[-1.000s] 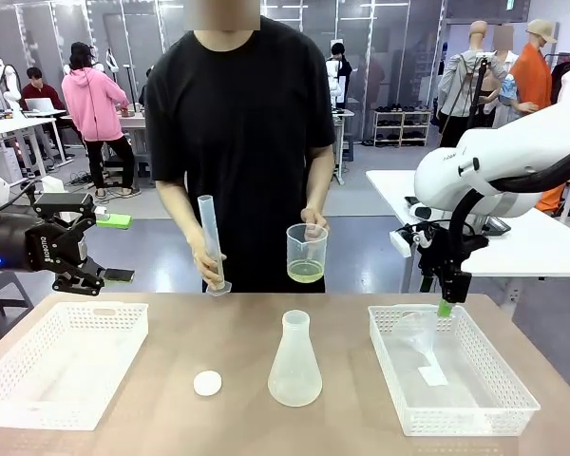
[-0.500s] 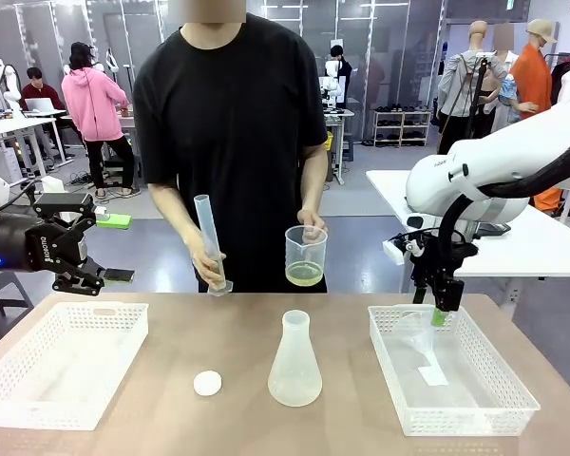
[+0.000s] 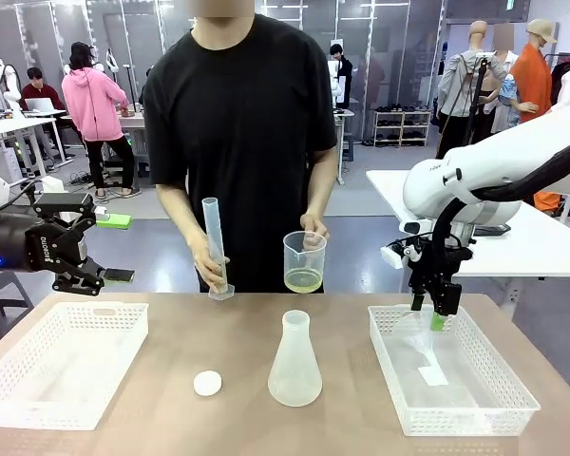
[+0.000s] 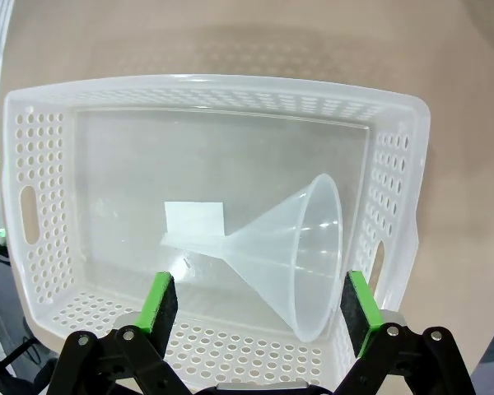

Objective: Prepare the solutions needed for the experiment.
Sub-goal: Pick up the Plastic Funnel and insert it into the Big flask.

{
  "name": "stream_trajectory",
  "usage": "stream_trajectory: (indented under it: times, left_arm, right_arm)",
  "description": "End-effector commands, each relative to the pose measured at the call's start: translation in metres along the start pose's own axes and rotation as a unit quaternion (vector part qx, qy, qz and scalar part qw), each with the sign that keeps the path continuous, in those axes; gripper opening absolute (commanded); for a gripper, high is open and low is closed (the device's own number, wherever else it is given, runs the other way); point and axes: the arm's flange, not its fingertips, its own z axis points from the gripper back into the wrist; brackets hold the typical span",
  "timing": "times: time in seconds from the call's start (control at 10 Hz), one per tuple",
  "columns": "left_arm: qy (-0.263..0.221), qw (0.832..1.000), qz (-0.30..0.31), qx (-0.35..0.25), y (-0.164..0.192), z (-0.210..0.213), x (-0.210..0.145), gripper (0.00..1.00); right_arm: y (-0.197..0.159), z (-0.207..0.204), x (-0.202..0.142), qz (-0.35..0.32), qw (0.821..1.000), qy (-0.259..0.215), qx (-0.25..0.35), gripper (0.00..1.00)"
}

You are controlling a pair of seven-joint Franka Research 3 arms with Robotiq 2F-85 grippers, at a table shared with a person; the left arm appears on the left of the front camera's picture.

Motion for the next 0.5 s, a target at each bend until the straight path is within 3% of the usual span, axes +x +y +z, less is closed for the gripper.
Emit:
stream_trajectory:
  times: [0.0,0.4]
  left_arm:
    - [-0.005,1.0,-0.003,0.002,-0.002,-0.001,0.001,1.0]
    - [-0.005,1.0,-0.003,0.002,-0.002,-0.001,0.001,1.0]
  right_arm:
    - [-0.014,0.007,-0.002,0.016,1.0,0.0,0.025,1.0]
    - [-0.033,-0.001,0.0,0.023,0.997,0.011,0.067,1.0]
